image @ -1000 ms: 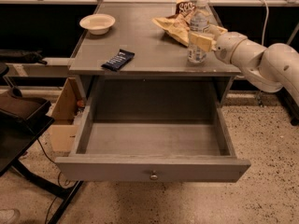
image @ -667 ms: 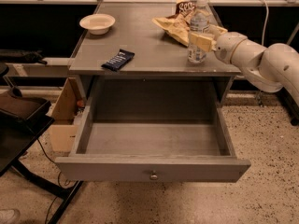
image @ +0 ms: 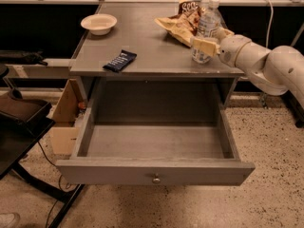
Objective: Pick blue plastic bottle from top drawer and place on counter
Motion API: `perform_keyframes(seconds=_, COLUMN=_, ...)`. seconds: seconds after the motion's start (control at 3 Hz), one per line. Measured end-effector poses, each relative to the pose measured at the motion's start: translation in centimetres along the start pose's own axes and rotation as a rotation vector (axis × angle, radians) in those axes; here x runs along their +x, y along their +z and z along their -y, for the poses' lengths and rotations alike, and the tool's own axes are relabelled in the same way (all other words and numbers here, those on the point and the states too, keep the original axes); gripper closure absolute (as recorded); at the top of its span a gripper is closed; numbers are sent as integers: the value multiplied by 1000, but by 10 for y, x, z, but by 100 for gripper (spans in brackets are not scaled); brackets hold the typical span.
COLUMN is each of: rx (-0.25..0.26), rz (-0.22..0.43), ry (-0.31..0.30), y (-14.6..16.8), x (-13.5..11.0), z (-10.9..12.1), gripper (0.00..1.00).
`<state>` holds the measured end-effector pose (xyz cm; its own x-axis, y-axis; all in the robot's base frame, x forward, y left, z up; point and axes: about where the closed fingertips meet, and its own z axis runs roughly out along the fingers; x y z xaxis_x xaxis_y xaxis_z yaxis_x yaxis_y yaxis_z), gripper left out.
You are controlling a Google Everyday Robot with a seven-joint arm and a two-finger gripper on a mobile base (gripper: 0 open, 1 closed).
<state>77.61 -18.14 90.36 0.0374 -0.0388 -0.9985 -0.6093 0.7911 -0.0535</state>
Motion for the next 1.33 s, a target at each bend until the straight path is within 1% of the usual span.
perform_keyframes(seconds=0.33, rx=-3, rz=0, ry=-1, y=1, x=0, z=-1, gripper=0)
perform_keyframes(seconds=0.67, rx=-3, rz=0, ry=-1, y=1, x=0, z=-1, gripper=0)
perform_keyframes(seconds=1.0, rx=-56, rz=-26, ry=-69, y=-6, x=-26, z=-8, gripper=0)
perform_keyframes(seconds=1.33, rx=-122, rz=-51, ry=-315, y=-47, x=-109, z=-18, gripper=0)
